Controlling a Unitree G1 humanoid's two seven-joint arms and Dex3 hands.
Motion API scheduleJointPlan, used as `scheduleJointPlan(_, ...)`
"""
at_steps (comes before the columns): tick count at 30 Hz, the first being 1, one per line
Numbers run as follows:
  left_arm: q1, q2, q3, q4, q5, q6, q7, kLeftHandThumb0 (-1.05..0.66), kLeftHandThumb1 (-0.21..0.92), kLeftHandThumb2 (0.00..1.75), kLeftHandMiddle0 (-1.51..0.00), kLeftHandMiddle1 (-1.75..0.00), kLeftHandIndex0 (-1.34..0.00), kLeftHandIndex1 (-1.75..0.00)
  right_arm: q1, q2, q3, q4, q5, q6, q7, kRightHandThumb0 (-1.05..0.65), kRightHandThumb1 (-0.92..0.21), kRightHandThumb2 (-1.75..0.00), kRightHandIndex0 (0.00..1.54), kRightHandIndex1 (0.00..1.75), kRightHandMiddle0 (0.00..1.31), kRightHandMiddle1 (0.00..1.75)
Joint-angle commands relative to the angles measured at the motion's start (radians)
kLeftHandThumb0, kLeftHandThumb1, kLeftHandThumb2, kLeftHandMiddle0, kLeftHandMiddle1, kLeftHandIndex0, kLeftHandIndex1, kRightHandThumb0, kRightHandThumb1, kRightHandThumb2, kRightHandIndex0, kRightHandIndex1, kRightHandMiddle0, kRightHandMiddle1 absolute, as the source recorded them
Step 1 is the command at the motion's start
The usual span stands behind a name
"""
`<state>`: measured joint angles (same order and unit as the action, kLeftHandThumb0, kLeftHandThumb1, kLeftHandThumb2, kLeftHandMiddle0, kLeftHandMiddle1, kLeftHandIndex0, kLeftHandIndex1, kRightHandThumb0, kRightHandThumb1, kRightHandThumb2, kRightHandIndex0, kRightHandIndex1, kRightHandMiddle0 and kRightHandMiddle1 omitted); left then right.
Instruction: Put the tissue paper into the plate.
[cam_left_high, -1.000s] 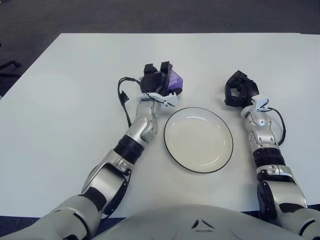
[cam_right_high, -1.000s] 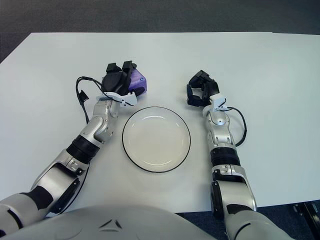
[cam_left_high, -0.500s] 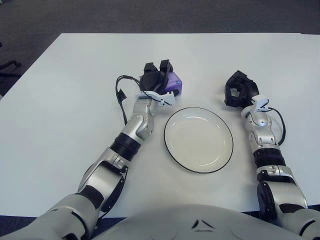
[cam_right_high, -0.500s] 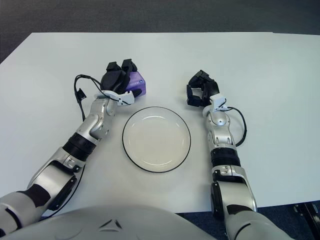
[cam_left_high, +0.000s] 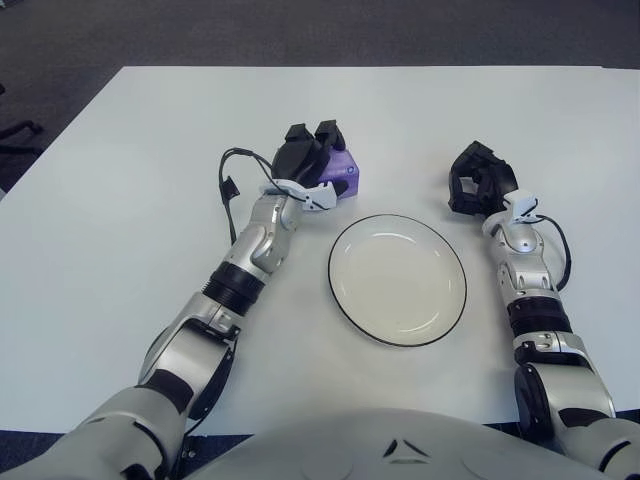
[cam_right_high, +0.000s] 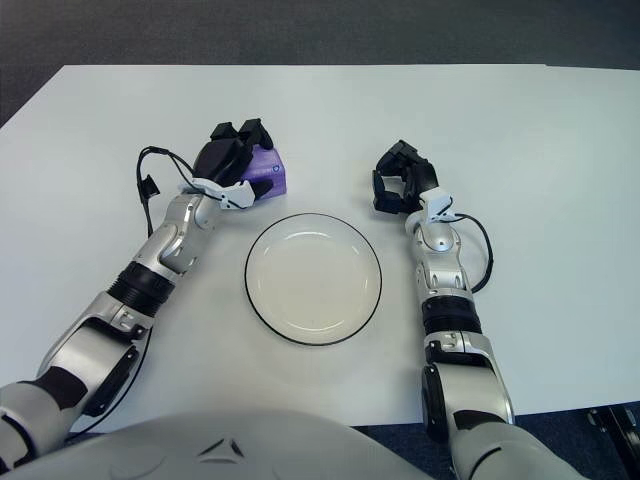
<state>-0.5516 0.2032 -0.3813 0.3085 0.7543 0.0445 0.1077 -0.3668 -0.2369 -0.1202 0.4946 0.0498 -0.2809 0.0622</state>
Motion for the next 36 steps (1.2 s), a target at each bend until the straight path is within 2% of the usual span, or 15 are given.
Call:
scheduleJointPlan(1, 0.036, 0.06, -0.001, 0.1, -0.006, -0.027, -0.001, 0.51, 0.21, 1.45, -0.7, -1.75, -0.9, -1.75, 0.158, 0.056, 0.005, 0.06, 0.007, 0.015, 0.0, -0.46, -0.38, -1.23, 1.26, 1.75, 0.56, 1.75)
scheduleJointPlan(6, 0.019, 0.086, -0.011, 0.132, 0.014, -0.067, 0.034, 0.52, 0.18, 1.47, -0.71, -1.75, -0.94, -1.75, 0.153, 0.057, 0.002, 0.069, 0.008, 0.016, 0.001, -0.46, -0.38, -1.23, 1.26, 1.75, 0.56, 1.75)
scheduleJointPlan(10, 0.012, 0.111, -0.016, 0.143, 0.011, -0.13, 0.06, 0.53, 0.17, 1.49, -0.73, -1.75, -0.96, -1.75, 0.153, 0.057, 0.001, 0.068, 0.009, 0.018, 0.003, -0.46, -0.39, -1.23, 1.26, 1.75, 0.56, 1.75)
scheduleJointPlan(15, -0.013, 0.164, -0.019, 0.195, 0.007, -0.302, 0.15, 0.53, 0.16, 1.5, -0.73, -1.75, -0.98, -1.75, 0.152, 0.057, 0.0, 0.07, 0.01, 0.016, 0.006, -0.46, -0.39, -1.23, 1.26, 1.75, 0.56, 1.75)
scheduleJointPlan(23, -0.052, 0.222, -0.018, 0.245, 0.024, -0.484, 0.255, 0.53, 0.16, 1.5, -0.73, -1.75, -0.98, -1.75, 0.15, 0.054, 0.002, 0.081, 0.007, 0.007, 0.013, -0.46, -0.39, -1.23, 1.25, 1.75, 0.56, 1.75)
scheduleJointPlan(31, -0.072, 0.246, -0.015, 0.28, 0.046, -0.61, 0.383, 0.53, 0.16, 1.5, -0.73, -1.75, -0.98, -1.75, 0.149, 0.053, 0.001, 0.082, 0.005, 0.005, 0.016, -0.46, -0.39, -1.22, 1.24, 1.75, 0.56, 1.75)
scheduleJointPlan(36, -0.076, 0.247, 0.0, 0.286, 0.067, -0.686, 0.52, 0.53, 0.16, 1.51, -0.74, -1.75, -0.98, -1.75, 0.149, 0.051, 0.003, 0.083, 0.003, 0.001, 0.016, -0.45, -0.39, -1.22, 1.26, 1.75, 0.55, 1.75)
